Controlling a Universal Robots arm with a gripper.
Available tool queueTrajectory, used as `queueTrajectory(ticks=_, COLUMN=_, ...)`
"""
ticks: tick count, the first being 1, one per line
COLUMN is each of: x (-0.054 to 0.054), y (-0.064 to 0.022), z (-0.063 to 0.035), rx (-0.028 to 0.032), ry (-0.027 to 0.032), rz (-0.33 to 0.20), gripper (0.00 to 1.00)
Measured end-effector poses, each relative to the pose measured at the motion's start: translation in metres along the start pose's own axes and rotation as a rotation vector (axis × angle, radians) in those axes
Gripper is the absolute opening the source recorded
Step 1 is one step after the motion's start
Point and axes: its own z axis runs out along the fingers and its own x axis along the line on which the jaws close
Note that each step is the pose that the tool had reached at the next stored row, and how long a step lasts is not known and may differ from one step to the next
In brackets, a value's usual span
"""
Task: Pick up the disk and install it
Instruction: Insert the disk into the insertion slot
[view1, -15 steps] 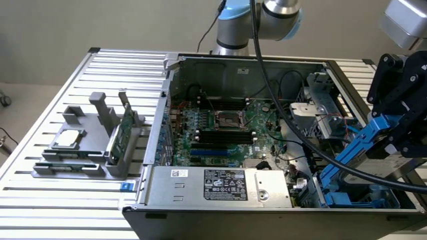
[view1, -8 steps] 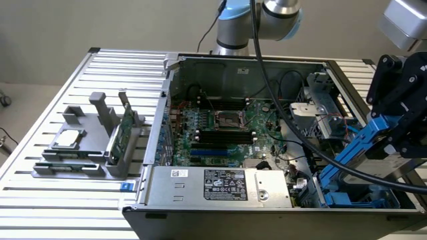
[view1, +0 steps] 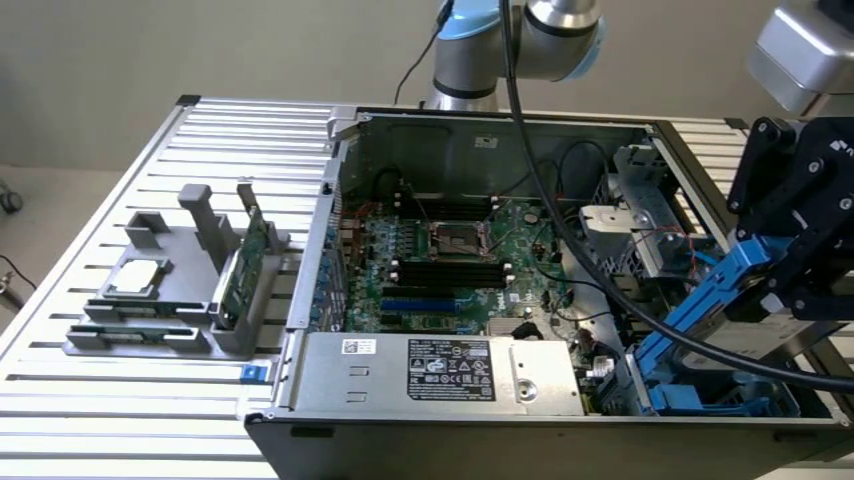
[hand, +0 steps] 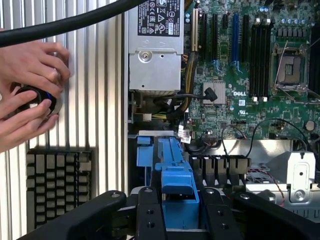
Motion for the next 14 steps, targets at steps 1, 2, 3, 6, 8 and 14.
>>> queueTrajectory(ticks=1, x=0.0, y=0.0, z=0.0008, rx=-0.0001, ry=-0.0002, rz=0.0, gripper=0.33)
queueTrajectory(ticks=2, x=0.0, y=-0.0001, z=0.0017, rx=-0.0001, ry=-0.0004, rz=0.0, gripper=0.33)
queueTrajectory(ticks=3, x=-0.001, y=-0.0001, z=0.0024, rx=-0.0002, ry=-0.0003, rz=0.0, gripper=0.33)
queueTrajectory(ticks=6, x=-0.001, y=-0.0002, z=0.005, rx=-0.0008, ry=-0.0009, rz=0.0, gripper=0.33)
queueTrajectory(ticks=8, x=-0.001, y=-0.0003, z=0.0068, rx=-0.0009, ry=-0.0011, rz=0.0, gripper=0.33)
queueTrajectory(ticks=14, x=-0.001, y=-0.0004, z=0.0134, rx=-0.0015, ry=-0.0031, rz=0.0, gripper=0.33)
